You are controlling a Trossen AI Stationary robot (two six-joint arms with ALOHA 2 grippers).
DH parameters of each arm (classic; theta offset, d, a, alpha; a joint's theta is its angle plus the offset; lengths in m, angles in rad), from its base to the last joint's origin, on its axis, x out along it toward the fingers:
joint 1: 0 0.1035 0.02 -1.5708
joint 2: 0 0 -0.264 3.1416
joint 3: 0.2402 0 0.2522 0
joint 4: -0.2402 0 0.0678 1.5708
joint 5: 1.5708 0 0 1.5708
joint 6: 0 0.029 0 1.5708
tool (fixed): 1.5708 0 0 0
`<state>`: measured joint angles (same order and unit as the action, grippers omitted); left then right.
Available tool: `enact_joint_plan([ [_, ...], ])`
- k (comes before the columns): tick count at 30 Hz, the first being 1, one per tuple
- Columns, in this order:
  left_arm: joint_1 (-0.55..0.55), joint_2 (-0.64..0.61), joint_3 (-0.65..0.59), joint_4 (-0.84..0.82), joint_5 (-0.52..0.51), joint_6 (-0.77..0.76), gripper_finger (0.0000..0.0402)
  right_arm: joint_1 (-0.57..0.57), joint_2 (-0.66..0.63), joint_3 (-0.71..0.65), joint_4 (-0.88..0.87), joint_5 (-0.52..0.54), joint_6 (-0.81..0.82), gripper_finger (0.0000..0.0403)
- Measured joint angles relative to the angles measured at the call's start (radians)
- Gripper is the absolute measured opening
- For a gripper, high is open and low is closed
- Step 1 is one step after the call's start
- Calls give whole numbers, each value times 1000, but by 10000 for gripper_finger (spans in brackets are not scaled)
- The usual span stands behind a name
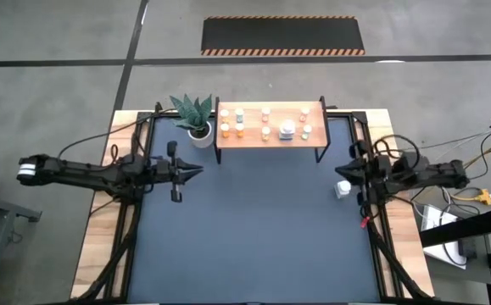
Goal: Pick and place medicine bottles onto shelf by color
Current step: Put the white medicine bottle on the shelf
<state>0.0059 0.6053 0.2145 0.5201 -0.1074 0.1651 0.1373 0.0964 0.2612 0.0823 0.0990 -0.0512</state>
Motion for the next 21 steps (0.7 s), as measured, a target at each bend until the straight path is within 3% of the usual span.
enact_joint_plan([
  [11,0,93,9,179,-6,85,18,0,300,433,-872,97,627,9],
  [21,0,140,12,289,-25,114,18,0,545,471,-1327,103,1162,9],
])
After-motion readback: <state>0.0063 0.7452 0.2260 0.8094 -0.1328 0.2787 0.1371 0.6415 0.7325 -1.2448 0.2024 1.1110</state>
